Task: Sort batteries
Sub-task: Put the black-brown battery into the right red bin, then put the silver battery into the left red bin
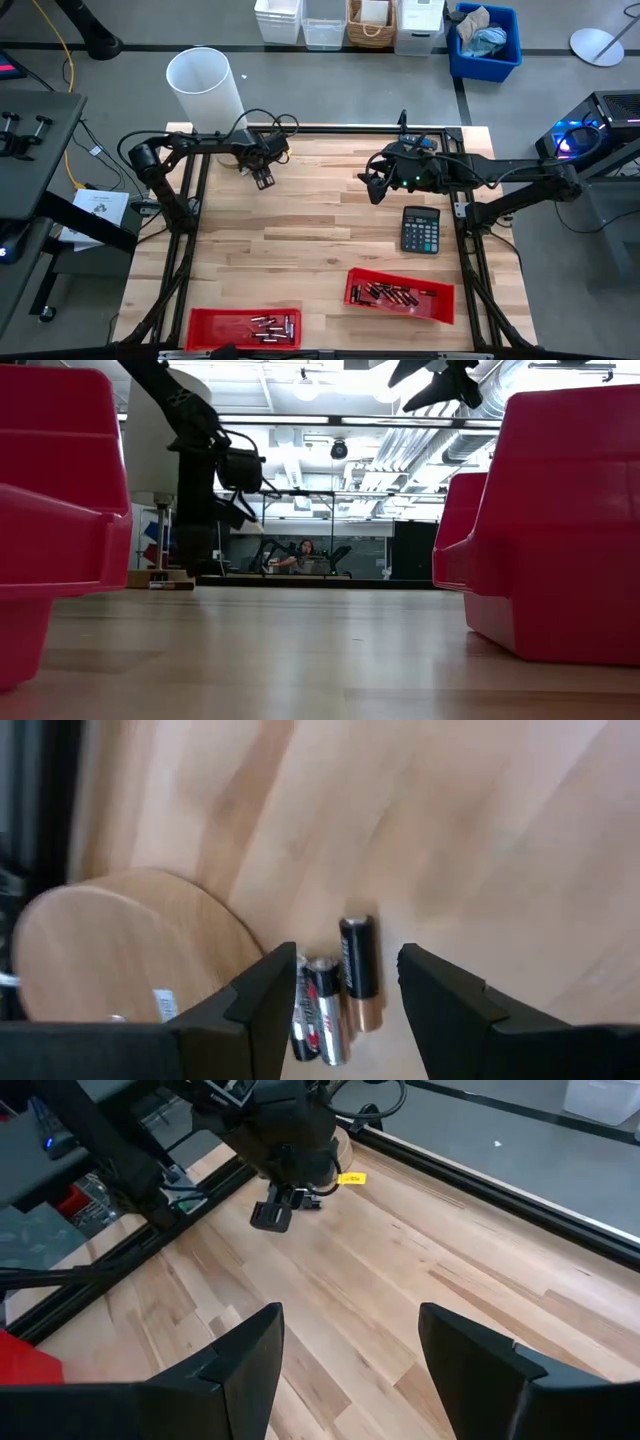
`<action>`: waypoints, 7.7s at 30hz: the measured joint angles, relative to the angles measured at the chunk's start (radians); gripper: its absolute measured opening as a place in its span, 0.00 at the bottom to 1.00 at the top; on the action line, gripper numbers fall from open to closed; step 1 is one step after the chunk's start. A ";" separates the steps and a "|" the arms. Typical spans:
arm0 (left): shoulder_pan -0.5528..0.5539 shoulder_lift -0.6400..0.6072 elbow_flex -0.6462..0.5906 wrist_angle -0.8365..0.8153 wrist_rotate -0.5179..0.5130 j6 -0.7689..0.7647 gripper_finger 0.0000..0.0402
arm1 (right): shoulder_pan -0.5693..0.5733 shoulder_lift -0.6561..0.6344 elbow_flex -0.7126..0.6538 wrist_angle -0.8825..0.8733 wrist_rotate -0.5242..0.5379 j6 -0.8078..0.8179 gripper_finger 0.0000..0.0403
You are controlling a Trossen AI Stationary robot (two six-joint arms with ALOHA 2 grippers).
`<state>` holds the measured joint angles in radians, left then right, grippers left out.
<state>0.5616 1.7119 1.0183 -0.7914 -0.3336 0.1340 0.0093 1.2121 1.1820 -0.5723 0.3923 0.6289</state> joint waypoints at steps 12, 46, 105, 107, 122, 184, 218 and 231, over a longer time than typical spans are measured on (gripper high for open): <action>-0.066 -0.002 -0.033 -0.008 -0.019 -0.066 0.42 | 0.000 0.000 0.000 0.001 0.000 0.000 0.56; 0.082 -0.001 -0.082 0.162 -0.010 0.235 0.42 | -0.005 0.000 0.000 0.010 0.000 0.000 0.56; -0.001 0.029 -0.047 0.131 0.338 -0.342 0.07 | -0.002 0.004 0.000 -0.044 -0.020 -0.027 0.56; -0.039 -0.024 -0.051 0.135 0.415 -0.363 0.07 | -0.002 -0.002 0.000 -0.045 -0.055 -0.027 0.56; -0.601 -0.051 0.025 1.041 0.516 -0.447 0.07 | -0.012 -0.089 0.000 0.037 0.097 0.014 0.56; 0.037 -0.164 -0.420 0.531 0.112 -0.626 0.41 | -0.058 -0.088 0.001 0.038 0.103 -0.047 0.56; -1.477 -0.423 -0.127 0.281 0.556 -0.917 0.07 | -0.065 -0.088 0.001 -0.105 0.056 -0.293 0.56; -1.276 -0.421 -0.101 0.091 0.599 -0.775 0.49 | -0.088 -0.088 0.001 -0.105 0.020 -0.290 0.56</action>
<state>-0.7146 1.2913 0.9173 -0.7005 0.2653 -0.6414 -0.0788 1.1245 1.1831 -0.6769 0.4119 0.3390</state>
